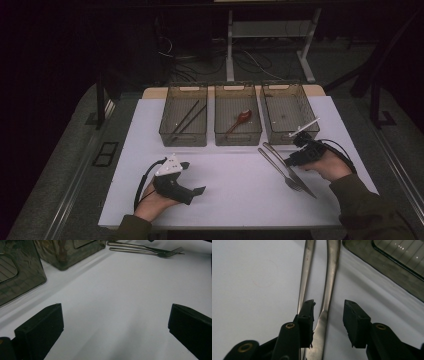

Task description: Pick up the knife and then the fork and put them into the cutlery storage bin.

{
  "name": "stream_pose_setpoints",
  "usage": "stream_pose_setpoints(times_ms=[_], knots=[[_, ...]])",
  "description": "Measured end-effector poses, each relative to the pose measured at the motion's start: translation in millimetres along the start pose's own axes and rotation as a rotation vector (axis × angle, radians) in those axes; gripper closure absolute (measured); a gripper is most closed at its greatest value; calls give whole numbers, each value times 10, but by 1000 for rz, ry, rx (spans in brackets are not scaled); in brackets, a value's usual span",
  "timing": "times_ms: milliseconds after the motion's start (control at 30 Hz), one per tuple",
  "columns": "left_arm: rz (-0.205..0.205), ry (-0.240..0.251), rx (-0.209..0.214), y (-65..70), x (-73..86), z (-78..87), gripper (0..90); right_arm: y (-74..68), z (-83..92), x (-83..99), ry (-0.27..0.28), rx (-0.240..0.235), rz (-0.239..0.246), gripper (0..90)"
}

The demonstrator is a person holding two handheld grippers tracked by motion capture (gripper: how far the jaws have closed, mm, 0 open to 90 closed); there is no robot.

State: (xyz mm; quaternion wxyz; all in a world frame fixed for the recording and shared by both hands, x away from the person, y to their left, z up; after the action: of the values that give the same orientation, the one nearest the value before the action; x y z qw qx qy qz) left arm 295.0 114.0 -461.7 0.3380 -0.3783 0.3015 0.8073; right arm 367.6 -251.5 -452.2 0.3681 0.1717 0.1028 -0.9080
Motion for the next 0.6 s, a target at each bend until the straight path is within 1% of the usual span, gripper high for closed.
stream_pose_setpoints(times_ms=[167, 233, 367, 500, 600], knots=[[-1, -7, 5, 11, 4, -19, 0, 19, -92, -74, -58, -10, 15, 650], [-7, -9, 7, 16, 3, -22, 0, 22, -126, -98, -83, -3, 22, 663], [-4, -11, 12, 19, 4, -22, 0, 24, -181, -141, -121, -7, 22, 680], [1, -11, 18, 22, 3, -23, 0, 22, -217, -170, -154, -18, 17, 717], [-2, -11, 20, 27, 2, -20, 0, 11, -243, -185, -181, -10, 25, 736]])
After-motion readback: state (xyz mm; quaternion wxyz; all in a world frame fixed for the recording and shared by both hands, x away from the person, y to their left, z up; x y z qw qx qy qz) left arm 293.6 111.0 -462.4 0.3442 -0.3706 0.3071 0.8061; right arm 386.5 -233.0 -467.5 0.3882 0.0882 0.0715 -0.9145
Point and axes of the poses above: each handheld gripper's, and its own axes: z roughly backward along the jaws, x roughly out of its underside, y roughly to its right, the point moved 5 cm from there along -z, roughly forward along the jaws, and after that the axes turned 8 degrees about z, right-handed, at the moved point
